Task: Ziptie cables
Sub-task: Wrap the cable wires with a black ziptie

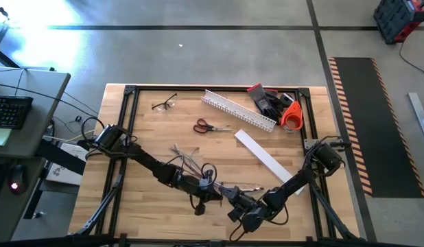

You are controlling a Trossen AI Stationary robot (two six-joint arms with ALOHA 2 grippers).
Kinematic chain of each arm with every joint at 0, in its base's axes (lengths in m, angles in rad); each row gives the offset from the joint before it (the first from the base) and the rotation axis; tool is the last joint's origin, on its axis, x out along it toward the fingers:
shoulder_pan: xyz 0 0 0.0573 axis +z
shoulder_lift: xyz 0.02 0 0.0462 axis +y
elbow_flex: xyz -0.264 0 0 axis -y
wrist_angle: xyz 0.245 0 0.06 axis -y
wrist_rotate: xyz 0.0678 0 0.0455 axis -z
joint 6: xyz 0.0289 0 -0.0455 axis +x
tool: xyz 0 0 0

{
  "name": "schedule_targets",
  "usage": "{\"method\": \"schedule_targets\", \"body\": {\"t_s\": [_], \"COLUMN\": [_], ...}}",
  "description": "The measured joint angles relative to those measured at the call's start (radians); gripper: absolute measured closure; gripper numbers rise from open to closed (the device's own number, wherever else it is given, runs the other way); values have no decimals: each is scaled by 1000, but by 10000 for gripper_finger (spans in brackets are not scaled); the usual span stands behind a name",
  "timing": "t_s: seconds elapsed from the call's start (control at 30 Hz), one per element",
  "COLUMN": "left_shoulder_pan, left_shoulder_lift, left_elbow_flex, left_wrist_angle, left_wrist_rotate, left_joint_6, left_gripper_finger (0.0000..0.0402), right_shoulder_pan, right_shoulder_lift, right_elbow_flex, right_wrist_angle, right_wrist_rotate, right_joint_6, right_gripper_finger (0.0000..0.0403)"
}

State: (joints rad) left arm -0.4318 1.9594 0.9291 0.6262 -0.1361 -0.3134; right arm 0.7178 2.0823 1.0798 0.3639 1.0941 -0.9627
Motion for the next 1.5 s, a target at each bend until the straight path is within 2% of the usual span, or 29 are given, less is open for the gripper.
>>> {"method": "schedule_targets", "body": {"t_s": [0.53, 0.77, 0.87, 1.03, 1.17, 1.37, 1.5], "left_shoulder_pan": [27, 28, 21, 14, 14, 24, 50], "left_shoulder_lift": [1, 2, 22, 80, 119, 183, 236], "left_elbow_flex": [0, 0, 0, 0, 0, 0, 4], "left_wrist_angle": [-5, -4, 10, 85, 150, 203, 305], "left_wrist_rotate": [35, 35, 35, 34, 36, -35, -40], "left_joint_6": [0, 1, 0, -14, 8, 34, 104], "left_gripper_finger": [402, 402, 401, 401, 401, 402, 402], "right_shoulder_pan": [17, 15, 15, 15, 29, 37, 35], "right_shoulder_lift": [0, -1, 0, -4, -14, -53, -57], "right_elbow_flex": [0, 0, 16, 62, 113, 211, 242], "right_wrist_angle": [12, 12, -25, -187, -389, -823, -956], "right_wrist_rotate": [-41, -35, -60, -95, -101, -363, -471], "right_joint_6": [-3, 88, 215, 360, 574, 1080, 1374], "right_gripper_finger": [403, 397, 369, 285, 223, 180, 176]}}
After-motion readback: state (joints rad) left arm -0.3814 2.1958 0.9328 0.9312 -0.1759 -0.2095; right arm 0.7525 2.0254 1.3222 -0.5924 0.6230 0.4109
